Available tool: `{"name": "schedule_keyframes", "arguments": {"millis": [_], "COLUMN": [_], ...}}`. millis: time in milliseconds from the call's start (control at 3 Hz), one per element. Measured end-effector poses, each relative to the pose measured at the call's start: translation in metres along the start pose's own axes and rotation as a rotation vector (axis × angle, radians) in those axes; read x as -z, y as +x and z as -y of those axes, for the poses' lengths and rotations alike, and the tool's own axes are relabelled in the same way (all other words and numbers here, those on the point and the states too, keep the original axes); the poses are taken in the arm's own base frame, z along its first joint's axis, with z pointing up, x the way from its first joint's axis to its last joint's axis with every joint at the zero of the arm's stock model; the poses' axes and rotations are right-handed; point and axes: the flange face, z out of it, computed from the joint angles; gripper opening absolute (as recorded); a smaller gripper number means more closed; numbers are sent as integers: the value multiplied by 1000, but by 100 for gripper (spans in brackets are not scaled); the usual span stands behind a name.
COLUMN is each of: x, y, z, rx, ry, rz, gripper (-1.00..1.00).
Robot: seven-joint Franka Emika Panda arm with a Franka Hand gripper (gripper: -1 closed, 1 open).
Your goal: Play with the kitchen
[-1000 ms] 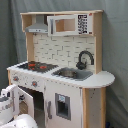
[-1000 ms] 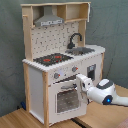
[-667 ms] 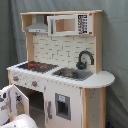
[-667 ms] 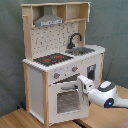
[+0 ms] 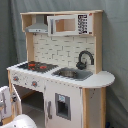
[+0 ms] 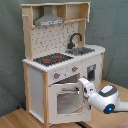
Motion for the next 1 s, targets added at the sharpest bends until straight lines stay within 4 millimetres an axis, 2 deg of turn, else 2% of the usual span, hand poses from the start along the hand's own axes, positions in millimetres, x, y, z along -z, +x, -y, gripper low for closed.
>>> {"name": "schedule_keyframes", "arguments": {"millis": [667,1000], "x": [29,37], "y": [16,18], "z": [16,19], "rx": [-4,19], "ry": [-50,-93], "rz": [25,50], "gripper": [-100,-100]}}
